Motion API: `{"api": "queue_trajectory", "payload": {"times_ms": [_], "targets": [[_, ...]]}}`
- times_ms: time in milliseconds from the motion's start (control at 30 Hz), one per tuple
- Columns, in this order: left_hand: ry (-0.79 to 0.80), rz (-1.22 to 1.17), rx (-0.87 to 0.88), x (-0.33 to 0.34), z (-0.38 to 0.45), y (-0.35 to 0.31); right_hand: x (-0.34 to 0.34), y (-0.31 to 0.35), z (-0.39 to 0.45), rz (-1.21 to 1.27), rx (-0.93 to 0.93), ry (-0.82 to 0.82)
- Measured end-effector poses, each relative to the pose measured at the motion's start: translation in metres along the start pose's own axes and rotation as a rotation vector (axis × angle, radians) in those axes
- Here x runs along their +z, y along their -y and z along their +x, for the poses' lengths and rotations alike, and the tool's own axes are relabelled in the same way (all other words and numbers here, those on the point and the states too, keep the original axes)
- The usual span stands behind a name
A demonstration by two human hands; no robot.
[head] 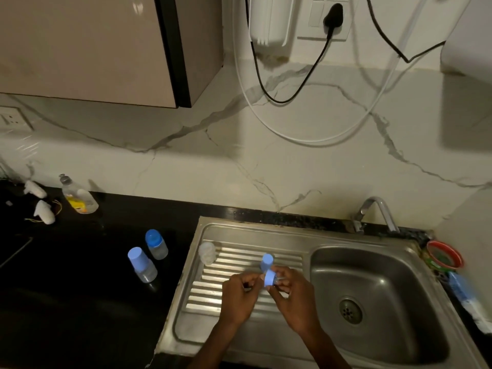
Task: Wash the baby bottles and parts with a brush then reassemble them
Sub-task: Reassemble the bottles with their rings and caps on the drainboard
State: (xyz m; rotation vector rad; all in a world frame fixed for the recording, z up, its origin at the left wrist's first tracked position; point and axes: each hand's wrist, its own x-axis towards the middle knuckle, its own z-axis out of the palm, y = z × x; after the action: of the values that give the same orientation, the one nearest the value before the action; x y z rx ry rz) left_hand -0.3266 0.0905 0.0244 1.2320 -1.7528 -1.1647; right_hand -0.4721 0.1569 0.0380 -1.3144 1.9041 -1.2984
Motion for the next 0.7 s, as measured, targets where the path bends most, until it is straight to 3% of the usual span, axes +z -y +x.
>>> {"api": "queue_trajectory", "payload": {"times_ms": [233,467,700], "targets": [[0.05,-0.021,-0.045,-0.009,-0.006,-0.002,0.009,0.006,-0.004,0.044,-0.032,0.006],[-0.052,-0.056,-0.063,-0.014,-0.007,0.001,0.015,0.015,-0.011,0.087,-0.026,-0.025],[0.014,-0.086,-0.007,-0.021,-0.002,0.0,0.009,0.02,-0.004,0.024,-0.078,-0.102]]}}
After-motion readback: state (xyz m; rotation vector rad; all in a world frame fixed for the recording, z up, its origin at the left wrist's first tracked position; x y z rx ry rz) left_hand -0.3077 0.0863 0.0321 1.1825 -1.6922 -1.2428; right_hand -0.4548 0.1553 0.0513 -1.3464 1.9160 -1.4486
